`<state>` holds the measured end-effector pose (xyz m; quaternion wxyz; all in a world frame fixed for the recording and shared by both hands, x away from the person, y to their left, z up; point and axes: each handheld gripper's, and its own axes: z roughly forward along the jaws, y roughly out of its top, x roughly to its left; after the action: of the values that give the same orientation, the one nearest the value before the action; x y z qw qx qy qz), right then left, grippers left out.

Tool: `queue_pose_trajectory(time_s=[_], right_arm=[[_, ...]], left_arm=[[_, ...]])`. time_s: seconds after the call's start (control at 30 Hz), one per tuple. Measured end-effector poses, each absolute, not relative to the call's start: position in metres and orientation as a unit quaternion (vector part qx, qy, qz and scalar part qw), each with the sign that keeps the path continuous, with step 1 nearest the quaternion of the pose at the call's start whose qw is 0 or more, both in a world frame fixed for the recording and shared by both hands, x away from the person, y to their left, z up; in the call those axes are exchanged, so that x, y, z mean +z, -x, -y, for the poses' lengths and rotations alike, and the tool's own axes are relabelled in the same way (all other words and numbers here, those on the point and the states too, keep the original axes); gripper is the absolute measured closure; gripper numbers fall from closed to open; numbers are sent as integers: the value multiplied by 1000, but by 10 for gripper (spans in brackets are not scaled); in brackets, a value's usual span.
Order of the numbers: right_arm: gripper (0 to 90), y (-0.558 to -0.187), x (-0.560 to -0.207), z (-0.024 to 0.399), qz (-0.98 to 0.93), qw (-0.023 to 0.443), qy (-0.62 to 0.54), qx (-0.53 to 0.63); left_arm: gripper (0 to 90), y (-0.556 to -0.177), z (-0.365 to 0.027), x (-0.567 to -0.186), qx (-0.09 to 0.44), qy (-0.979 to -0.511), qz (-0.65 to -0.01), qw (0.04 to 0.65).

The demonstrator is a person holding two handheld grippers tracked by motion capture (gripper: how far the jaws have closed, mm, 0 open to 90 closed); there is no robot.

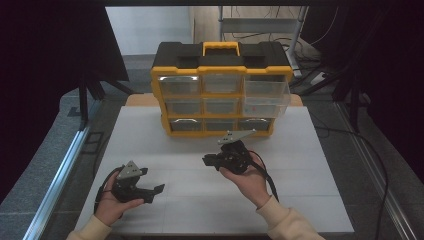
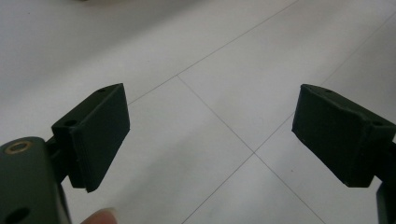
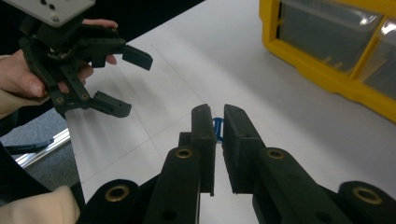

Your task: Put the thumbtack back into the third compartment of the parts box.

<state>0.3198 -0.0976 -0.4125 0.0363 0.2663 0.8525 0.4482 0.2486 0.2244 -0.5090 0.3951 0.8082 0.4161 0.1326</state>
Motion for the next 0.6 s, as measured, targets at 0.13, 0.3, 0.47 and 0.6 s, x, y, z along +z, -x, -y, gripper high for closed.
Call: queue_pose_trajectory(time_s=[0.13, 0.3, 0.47, 0.6], right_arm=[[833, -320, -403, 101, -846, 43, -268, 458], [833, -321, -391, 107, -838, 50, -268, 472], [834, -322, -381, 110, -831, 64, -267, 483], [834, -324, -373, 113, -825, 73, -266, 493]], left_arm=[[115, -249, -224, -509, 132, -809, -415, 394], [115, -249, -224, -509, 131, -809, -416, 394], [115, -249, -224, -510, 131, -809, -417, 394], [115, -249, -224, -510, 131, -808, -418, 395]])
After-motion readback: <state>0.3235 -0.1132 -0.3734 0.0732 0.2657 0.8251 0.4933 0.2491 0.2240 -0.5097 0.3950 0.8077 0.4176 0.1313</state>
